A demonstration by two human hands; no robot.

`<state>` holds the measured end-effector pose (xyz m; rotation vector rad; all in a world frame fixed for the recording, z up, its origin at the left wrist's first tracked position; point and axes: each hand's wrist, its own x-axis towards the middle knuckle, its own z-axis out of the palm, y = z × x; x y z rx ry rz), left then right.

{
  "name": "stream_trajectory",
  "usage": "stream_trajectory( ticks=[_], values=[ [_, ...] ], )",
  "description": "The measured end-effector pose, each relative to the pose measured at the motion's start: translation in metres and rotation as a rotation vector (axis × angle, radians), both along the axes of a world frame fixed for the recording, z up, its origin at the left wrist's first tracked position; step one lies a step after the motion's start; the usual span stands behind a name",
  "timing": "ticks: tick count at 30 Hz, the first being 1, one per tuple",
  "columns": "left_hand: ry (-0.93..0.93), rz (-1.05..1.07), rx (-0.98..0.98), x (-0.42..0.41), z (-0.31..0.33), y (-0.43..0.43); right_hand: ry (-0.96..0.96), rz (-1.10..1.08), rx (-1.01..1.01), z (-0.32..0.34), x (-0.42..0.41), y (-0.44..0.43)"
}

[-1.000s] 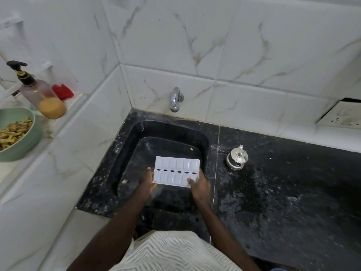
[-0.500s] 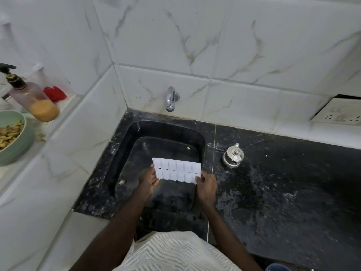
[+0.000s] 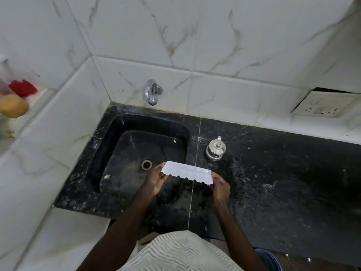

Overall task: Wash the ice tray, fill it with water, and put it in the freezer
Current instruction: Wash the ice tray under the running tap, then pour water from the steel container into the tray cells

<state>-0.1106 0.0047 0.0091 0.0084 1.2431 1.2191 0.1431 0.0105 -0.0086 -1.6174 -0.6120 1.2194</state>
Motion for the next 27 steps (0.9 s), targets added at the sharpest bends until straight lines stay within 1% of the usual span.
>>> stream_trajectory(
  ticks=[3,8,10,18,22,25,27],
  values=[
    [0.140,-0.144,0.025,0.033,0.002,-0.010,-0.072,0.025,-0.021,-0.017,0.040,-0.002],
    [0.233,-0.212,0.040,0.086,-0.003,-0.025,-0.120,0.019,-0.041,-0.022,0.091,-0.002],
    [0.261,-0.224,0.012,0.102,-0.004,-0.028,-0.112,0.041,-0.071,-0.032,0.108,-0.002],
    [0.436,-0.161,-0.003,0.135,-0.008,-0.019,-0.122,0.183,-0.071,-0.040,0.142,0.005],
    [0.469,-0.117,-0.007,0.146,-0.016,-0.013,-0.090,0.190,-0.059,-0.037,0.150,0.010],
    [0.514,-0.120,-0.021,0.150,-0.025,-0.010,-0.038,0.209,-0.075,-0.041,0.155,0.014],
    [0.532,-0.117,-0.029,0.152,-0.030,-0.009,-0.043,0.222,-0.093,-0.046,0.159,0.016]
  ],
)
